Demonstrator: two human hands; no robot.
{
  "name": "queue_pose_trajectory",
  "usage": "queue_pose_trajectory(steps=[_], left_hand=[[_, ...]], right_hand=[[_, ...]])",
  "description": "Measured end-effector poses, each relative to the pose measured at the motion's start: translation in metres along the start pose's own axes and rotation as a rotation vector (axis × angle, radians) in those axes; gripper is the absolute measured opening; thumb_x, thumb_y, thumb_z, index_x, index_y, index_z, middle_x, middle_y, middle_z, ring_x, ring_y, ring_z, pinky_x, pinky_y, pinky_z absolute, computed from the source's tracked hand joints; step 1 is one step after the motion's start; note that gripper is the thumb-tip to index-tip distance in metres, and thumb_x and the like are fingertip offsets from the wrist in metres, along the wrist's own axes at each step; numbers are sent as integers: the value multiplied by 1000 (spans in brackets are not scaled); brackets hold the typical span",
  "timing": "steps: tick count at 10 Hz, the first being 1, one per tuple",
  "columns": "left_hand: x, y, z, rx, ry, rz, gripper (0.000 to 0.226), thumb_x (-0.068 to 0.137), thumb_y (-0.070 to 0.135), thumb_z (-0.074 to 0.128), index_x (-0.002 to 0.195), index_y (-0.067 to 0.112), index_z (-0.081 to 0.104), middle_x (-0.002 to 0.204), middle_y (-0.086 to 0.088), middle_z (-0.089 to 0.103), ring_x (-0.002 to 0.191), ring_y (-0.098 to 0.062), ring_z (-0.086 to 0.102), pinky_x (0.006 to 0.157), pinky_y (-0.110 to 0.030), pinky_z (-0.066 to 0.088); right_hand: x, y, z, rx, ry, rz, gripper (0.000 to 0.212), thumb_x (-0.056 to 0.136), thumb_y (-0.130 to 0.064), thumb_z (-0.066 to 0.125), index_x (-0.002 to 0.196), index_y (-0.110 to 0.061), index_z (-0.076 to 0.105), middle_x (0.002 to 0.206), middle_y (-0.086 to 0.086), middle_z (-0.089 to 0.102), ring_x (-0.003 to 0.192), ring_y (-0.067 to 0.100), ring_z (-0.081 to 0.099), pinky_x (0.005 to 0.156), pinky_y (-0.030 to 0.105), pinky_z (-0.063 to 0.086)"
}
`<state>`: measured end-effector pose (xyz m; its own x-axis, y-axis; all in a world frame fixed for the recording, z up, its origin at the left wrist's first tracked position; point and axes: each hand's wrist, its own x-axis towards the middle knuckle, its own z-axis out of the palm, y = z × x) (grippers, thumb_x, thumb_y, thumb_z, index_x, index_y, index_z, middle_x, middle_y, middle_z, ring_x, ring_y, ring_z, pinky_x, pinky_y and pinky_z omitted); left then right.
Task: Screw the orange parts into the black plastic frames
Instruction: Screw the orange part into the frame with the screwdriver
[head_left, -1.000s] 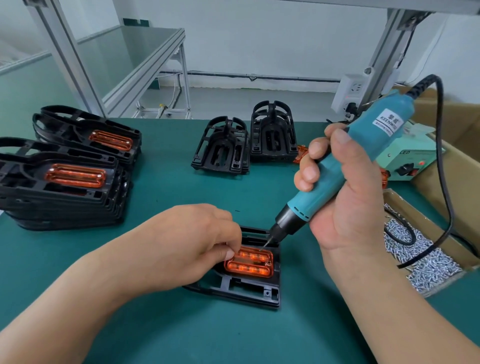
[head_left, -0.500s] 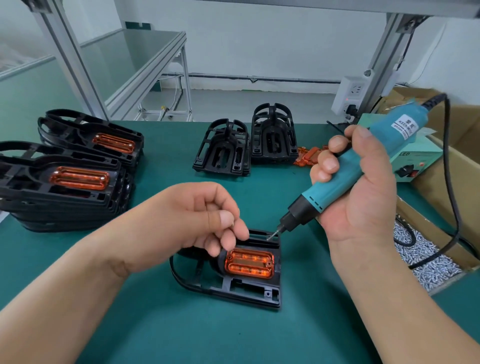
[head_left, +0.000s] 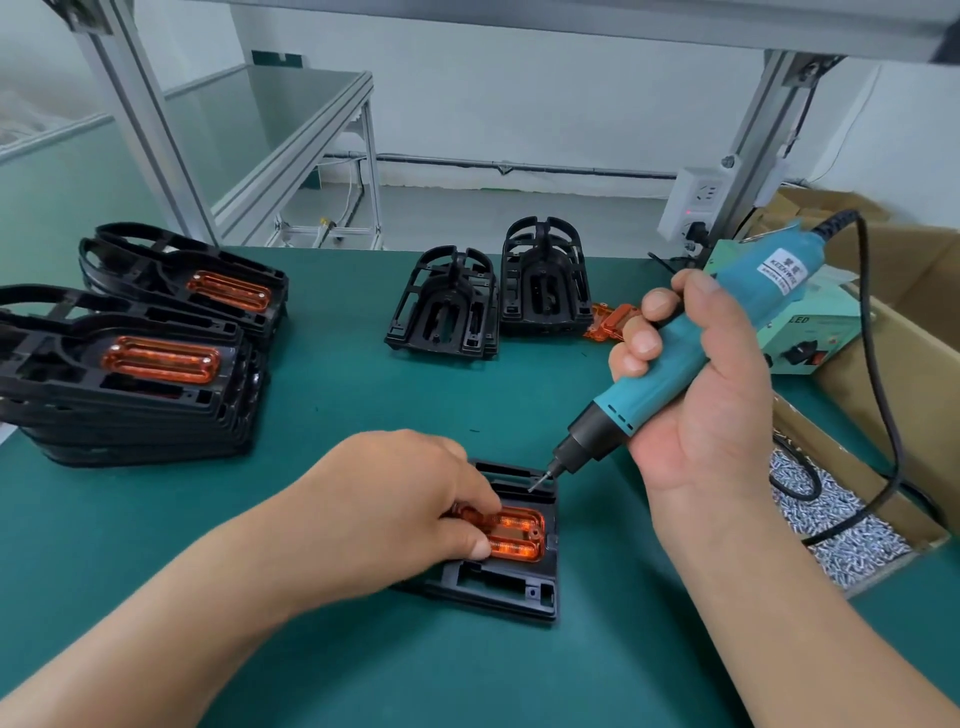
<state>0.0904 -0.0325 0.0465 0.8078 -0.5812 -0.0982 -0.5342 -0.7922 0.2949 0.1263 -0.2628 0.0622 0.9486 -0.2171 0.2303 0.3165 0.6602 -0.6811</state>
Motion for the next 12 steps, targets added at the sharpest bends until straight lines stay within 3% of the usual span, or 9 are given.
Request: queue_pose_trajectory(steps=[2, 3, 4, 5, 6, 8, 10, 12], left_hand=[[1, 3, 4, 178, 71, -21, 44, 88, 71, 57, 121, 41, 61, 100, 18, 60, 92, -6, 60, 77, -32, 53], [2, 1, 6, 166, 91, -34, 48, 86, 74, 57, 119, 40, 61, 104, 19, 63, 93, -4, 61, 80, -32, 54], [2, -4, 4, 93, 86, -52, 48, 84, 77, 57, 119, 44, 59, 96, 23, 57, 87, 0, 54, 72, -17, 42], [4, -8, 2, -4, 101, -76, 39, 85, 75, 59, 113, 47, 60, 92, 25, 57, 88, 6, 53, 68, -12, 35], [4, -8, 5, -11, 89, -44, 36, 87, 71, 61, 114, 46, 62, 88, 27, 54, 82, 12, 49, 66, -11, 32], [0, -13, 1, -46, 11, 20, 43, 90, 57, 69, 130, 48, 58, 93, 28, 51, 87, 13, 48, 70, -9, 34], [0, -8, 2, 32, -3, 58, 18, 97, 53, 61, 110, 42, 66, 93, 21, 51, 84, 1, 50, 67, -9, 33], [-2, -7, 3, 80, 11, 51, 15, 105, 42, 53, 112, 37, 65, 95, 17, 48, 83, -2, 52, 69, -17, 38]], right_hand=[[0, 0, -1, 4, -12, -7, 6, 103, -16, 58, 101, -15, 53, 83, 1, 62, 60, 12, 53, 56, 23, 47], [0, 1, -1, 1, -10, -9, 6, 103, -16, 59, 101, -15, 53, 83, 1, 62, 61, 12, 53, 56, 23, 47], [1, 0, -1, 2, 4, -15, 6, 103, -17, 59, 101, -16, 54, 82, 1, 62, 61, 12, 53, 56, 23, 47], [1, 0, -2, 12, 16, -16, 6, 103, -17, 59, 100, -16, 54, 83, 1, 60, 61, 12, 53, 57, 23, 46], [2, 0, -2, 4, 21, -15, 6, 103, -16, 59, 99, -16, 54, 82, 1, 60, 61, 12, 52, 57, 23, 46], [2, 1, -2, -10, 18, -13, 6, 103, -16, 58, 100, -16, 53, 83, 1, 60, 61, 12, 52, 57, 23, 46], [2, 2, -3, -7, 21, -9, 6, 103, -16, 58, 99, -16, 54, 83, 1, 60, 61, 12, 53, 56, 23, 46], [3, 1, -3, 3, 20, -7, 6, 103, -16, 59, 99, -16, 54, 83, 1, 61, 61, 12, 53, 56, 23, 47]])
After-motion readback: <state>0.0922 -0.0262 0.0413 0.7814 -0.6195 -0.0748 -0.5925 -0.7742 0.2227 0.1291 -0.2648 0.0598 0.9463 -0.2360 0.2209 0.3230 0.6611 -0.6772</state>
